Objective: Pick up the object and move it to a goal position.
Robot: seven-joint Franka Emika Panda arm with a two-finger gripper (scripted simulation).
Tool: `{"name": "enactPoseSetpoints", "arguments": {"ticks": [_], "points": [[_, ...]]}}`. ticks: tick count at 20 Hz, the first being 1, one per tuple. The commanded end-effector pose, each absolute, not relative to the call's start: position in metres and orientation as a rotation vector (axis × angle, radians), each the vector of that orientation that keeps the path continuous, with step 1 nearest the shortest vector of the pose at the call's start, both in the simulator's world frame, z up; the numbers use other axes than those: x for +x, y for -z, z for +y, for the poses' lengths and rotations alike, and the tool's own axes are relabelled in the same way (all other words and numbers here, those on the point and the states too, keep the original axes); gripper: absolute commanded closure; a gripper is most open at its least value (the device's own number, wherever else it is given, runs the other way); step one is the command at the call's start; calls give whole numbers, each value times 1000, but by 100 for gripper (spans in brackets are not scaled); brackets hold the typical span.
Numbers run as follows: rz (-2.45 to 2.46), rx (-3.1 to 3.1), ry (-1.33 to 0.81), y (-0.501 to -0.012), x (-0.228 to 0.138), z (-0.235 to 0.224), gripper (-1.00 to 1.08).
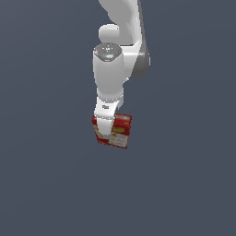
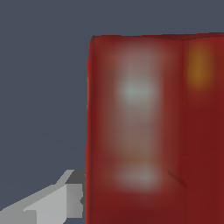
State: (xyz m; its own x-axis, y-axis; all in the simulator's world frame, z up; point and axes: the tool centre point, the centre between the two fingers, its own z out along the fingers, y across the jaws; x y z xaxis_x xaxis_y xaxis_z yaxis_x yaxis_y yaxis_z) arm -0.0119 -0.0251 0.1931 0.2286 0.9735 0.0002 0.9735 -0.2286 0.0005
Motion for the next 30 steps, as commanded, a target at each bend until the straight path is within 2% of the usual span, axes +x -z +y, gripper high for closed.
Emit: {"name": "enactPoseSetpoints", "arguments": {"ticks": [1,10,15,30], "points": [[1951,2462,0,-192,-12,-25,108],[1951,2462,-1,-193,-12,-23,108],[1951,2462,-1,-199,-11,-6,108],[1951,2462,0,-237,2,123,108]]}}
